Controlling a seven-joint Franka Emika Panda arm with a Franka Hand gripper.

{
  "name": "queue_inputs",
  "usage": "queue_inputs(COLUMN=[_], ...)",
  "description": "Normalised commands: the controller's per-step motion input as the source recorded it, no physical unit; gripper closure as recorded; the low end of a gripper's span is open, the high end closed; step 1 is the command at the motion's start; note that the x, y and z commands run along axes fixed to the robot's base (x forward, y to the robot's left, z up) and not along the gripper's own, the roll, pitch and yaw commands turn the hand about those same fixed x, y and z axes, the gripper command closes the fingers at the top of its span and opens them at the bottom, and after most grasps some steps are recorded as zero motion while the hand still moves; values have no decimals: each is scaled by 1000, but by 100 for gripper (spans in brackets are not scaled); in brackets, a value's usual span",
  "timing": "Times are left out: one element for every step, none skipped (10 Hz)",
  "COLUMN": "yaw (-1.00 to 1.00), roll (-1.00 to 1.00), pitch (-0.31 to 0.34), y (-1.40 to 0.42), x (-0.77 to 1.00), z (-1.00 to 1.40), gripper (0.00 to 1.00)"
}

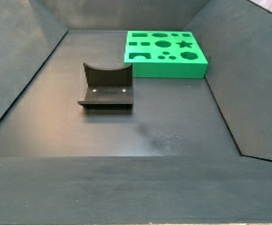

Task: Pick up the round object. Move up. Move to above the board. Insert the round object.
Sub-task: Insert the round object.

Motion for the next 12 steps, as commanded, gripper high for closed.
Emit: queue_inputs(yaw=[457, 369, 223, 146, 283, 294, 146, -6, 0, 0, 211, 0], roll=[191, 166, 17, 23, 83, 147, 166, 16, 0, -34, 0, -3], pitch=[-107, -116, -101, -157, -244, -257, -254, -303, -30, -7, 0, -147], y=[257, 174, 214, 260, 346, 343, 234, 134, 0, 0, 6, 0], x=[249, 286, 191, 49, 0, -83, -249, -846, -271, -9, 0, -509], z=[-611, -789, -997, -877, -694, -611, -643, -686, -183, -6, -120, -117], gripper=[100, 100, 100, 100, 100, 100, 100, 100, 100, 100, 100, 100])
